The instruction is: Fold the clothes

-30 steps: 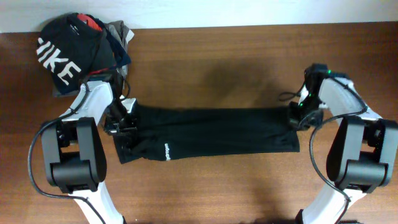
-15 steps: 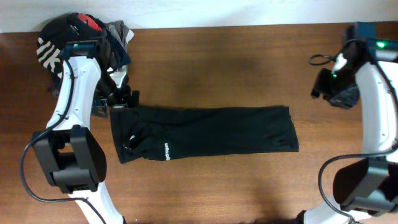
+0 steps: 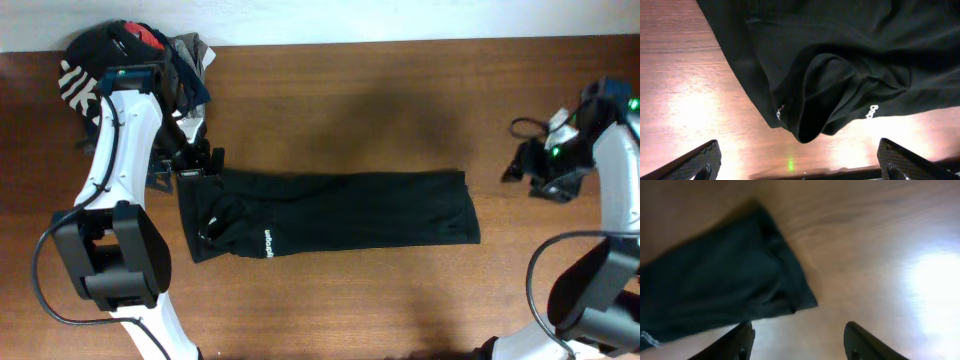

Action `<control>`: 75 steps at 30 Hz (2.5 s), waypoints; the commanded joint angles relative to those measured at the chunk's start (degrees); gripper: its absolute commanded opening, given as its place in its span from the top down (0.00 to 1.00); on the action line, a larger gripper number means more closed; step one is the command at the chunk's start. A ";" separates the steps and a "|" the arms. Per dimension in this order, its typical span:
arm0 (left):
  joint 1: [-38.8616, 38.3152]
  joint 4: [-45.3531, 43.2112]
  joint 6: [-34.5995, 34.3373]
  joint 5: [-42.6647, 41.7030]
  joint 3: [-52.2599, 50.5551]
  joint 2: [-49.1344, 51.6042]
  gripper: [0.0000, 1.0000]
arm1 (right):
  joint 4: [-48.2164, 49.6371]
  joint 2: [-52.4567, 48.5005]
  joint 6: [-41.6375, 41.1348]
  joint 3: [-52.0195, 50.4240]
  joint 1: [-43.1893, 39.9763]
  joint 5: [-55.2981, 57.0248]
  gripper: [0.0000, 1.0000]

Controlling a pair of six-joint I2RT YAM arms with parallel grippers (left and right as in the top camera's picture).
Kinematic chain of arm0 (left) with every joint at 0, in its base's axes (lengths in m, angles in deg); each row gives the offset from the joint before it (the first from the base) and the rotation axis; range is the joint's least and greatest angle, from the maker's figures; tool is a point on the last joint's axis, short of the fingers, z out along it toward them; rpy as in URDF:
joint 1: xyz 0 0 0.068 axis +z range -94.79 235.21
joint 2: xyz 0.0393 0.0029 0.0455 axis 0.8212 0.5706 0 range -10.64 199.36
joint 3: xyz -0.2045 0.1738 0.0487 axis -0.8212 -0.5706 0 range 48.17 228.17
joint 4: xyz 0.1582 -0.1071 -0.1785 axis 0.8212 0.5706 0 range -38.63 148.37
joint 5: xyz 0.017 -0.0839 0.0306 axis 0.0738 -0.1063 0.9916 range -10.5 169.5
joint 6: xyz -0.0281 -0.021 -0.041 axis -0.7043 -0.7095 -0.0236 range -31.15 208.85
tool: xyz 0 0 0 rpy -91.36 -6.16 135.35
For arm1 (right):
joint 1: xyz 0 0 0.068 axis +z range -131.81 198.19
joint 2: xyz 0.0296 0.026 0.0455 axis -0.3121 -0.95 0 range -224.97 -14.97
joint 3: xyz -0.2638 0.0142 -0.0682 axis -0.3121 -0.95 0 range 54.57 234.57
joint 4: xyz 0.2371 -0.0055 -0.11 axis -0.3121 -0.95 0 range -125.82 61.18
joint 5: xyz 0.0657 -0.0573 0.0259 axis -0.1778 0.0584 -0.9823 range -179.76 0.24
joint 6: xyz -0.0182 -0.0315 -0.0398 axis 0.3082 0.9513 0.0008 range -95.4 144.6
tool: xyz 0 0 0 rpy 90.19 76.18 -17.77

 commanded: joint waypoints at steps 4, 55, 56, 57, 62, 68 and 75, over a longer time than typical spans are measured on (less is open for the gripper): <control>0.33 -0.15 0.20 0.39 0.85 -1.42 0.01 | 9.09 0.00 8.41 -14.38 -3.67 -14.73 0.36; 0.33 -2.19 0.17 0.37 -0.33 -1.42 0.01 | 20.83 -1.18 3.45 -19.10 2.03 -8.72 0.96; 0.33 -2.21 0.17 0.37 -0.33 -1.42 0.00 | 18.67 -1.16 3.45 -17.09 2.14 -7.34 0.96; 0.33 -2.23 0.17 0.37 -0.33 -1.42 0.01 | 17.03 -1.16 3.41 -15.61 2.38 -5.53 0.96; 0.33 -2.23 0.17 0.39 -0.33 -1.42 0.00 | 12.13 -0.94 -2.40 -11.72 5.42 6.10 0.96; 0.33 -2.25 0.17 0.39 -0.33 -1.42 0.01 | 10.36 -0.42 -4.02 -11.72 12.33 12.02 0.96; 0.33 -2.25 0.17 0.37 -0.33 -1.42 0.01 | 8.52 -0.42 -7.76 -11.72 22.73 19.32 0.96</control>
